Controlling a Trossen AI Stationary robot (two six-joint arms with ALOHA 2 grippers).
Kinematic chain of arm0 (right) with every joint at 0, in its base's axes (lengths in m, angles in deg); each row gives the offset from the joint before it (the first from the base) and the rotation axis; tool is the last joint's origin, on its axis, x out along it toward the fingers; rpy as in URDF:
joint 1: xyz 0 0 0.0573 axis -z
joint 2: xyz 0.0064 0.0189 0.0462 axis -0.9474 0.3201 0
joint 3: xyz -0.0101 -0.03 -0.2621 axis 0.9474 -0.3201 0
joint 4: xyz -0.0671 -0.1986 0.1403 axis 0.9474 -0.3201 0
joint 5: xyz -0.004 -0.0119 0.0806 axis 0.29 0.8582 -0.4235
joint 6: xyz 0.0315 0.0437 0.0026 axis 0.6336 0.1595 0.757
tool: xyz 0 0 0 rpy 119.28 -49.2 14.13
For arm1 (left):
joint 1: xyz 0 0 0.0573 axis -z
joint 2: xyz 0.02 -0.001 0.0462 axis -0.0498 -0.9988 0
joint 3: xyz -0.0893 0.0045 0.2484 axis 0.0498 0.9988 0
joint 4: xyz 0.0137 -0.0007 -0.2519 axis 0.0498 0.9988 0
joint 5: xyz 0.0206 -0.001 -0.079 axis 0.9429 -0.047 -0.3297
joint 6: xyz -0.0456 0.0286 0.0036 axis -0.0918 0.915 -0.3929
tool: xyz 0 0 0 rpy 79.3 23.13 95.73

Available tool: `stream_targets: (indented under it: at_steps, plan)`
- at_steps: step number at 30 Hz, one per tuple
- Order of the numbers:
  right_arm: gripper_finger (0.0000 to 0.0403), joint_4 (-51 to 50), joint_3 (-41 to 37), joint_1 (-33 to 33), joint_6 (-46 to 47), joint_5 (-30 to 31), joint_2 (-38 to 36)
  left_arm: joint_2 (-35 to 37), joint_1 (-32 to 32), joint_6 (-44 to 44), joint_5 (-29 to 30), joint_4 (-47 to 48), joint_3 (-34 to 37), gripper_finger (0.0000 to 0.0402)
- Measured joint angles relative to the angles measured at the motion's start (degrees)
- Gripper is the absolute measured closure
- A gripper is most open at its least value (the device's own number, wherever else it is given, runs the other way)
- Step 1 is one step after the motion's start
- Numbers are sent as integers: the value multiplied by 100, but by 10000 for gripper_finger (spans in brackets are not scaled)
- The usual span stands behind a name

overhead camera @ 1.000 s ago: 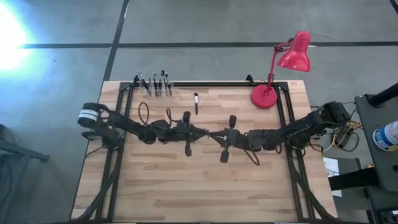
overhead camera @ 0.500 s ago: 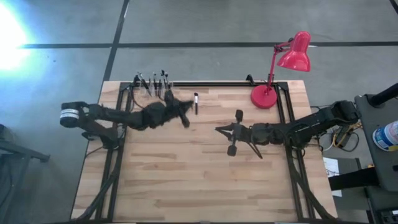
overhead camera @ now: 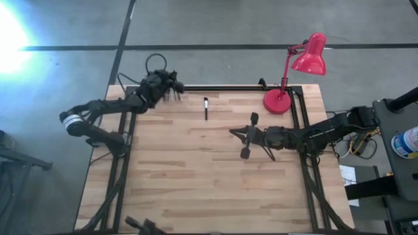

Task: Pick & Place Makeup Brushes
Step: Put the eyeshadow brush into the transparent organizer

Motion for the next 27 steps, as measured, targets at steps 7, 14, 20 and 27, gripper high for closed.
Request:
stream_targets:
  at_steps: [7,14,20,27]
  plan:
    - [390,19,74,-7,-94,-26,4,-358,-618,-264,-346,251,-295,392]
    - [390,13,72,-7,-101,-32,9,-937,-635,-258,-333,285,-339,392]
    - [390,11,72,-9,-84,-32,9,-1261,-638,-375,-288,286,-339,387]
    - [390,9,72,-9,-59,-30,11,-1092,-635,-539,-305,683,-339,374]
